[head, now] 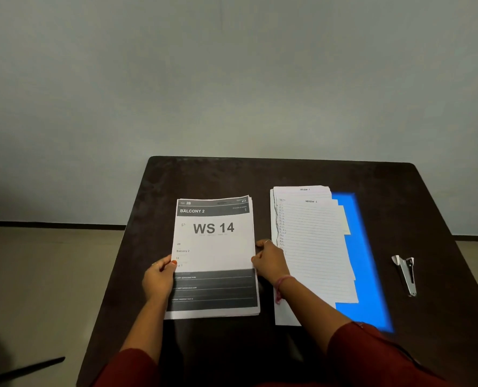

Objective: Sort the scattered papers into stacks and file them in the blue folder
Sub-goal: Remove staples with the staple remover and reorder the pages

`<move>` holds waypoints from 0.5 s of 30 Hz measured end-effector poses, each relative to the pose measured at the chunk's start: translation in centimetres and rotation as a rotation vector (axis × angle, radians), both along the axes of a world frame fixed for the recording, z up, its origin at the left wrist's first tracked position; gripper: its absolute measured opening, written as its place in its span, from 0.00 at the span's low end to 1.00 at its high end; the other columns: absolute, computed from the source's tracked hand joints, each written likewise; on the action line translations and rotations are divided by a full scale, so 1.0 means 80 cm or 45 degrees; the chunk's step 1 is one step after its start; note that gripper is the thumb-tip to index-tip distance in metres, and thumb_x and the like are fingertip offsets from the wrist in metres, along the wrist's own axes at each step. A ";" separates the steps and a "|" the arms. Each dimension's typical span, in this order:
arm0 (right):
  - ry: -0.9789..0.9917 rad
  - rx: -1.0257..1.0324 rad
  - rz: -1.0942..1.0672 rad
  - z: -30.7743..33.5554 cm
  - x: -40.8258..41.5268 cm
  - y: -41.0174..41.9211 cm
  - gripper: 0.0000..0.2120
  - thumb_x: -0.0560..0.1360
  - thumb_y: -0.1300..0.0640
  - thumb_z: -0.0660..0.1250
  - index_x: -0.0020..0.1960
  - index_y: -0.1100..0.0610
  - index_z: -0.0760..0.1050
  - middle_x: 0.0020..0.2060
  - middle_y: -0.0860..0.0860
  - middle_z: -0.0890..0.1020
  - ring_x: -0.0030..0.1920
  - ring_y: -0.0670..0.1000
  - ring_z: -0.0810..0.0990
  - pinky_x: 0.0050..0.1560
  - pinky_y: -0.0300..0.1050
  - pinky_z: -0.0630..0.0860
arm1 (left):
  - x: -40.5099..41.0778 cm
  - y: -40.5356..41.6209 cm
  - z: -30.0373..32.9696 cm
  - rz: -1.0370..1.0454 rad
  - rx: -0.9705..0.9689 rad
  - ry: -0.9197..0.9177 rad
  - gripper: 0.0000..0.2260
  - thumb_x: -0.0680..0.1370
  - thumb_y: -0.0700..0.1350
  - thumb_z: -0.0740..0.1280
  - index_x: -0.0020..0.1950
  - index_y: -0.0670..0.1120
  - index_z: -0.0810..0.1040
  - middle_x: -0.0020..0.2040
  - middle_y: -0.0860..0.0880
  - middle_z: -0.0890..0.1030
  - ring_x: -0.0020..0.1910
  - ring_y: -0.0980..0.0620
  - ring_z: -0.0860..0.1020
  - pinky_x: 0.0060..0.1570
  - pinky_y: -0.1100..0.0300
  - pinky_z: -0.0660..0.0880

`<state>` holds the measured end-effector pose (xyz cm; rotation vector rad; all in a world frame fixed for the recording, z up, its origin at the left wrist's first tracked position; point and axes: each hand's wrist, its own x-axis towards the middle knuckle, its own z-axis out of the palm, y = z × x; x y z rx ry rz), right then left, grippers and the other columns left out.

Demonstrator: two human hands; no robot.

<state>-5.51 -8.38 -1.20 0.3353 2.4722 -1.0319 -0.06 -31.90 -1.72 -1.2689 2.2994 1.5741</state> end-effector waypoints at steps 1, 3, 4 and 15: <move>0.005 0.012 0.011 -0.002 0.000 -0.001 0.18 0.77 0.66 0.64 0.65 0.60 0.70 0.58 0.57 0.79 0.56 0.55 0.79 0.57 0.40 0.74 | 0.000 0.002 0.000 0.012 0.008 0.007 0.15 0.79 0.42 0.66 0.65 0.41 0.77 0.62 0.41 0.78 0.59 0.42 0.76 0.58 0.49 0.73; 0.019 0.046 0.030 -0.008 0.001 -0.004 0.18 0.76 0.67 0.64 0.65 0.59 0.70 0.55 0.57 0.80 0.54 0.55 0.79 0.55 0.40 0.74 | -0.001 0.005 0.001 0.026 0.018 0.019 0.15 0.79 0.42 0.65 0.65 0.41 0.76 0.62 0.42 0.78 0.59 0.42 0.76 0.57 0.51 0.73; 0.035 0.063 0.036 -0.010 0.001 -0.005 0.17 0.76 0.67 0.64 0.64 0.60 0.70 0.54 0.57 0.80 0.53 0.55 0.79 0.55 0.40 0.75 | -0.002 0.006 0.001 0.029 0.017 0.021 0.15 0.80 0.42 0.65 0.65 0.41 0.76 0.62 0.42 0.78 0.60 0.42 0.75 0.57 0.51 0.72; 0.074 0.159 0.157 -0.013 0.001 -0.006 0.16 0.76 0.64 0.65 0.63 0.61 0.72 0.59 0.57 0.75 0.56 0.55 0.77 0.58 0.41 0.74 | -0.002 0.011 0.000 0.137 0.112 0.063 0.18 0.79 0.41 0.66 0.69 0.43 0.74 0.63 0.42 0.77 0.56 0.46 0.75 0.58 0.51 0.73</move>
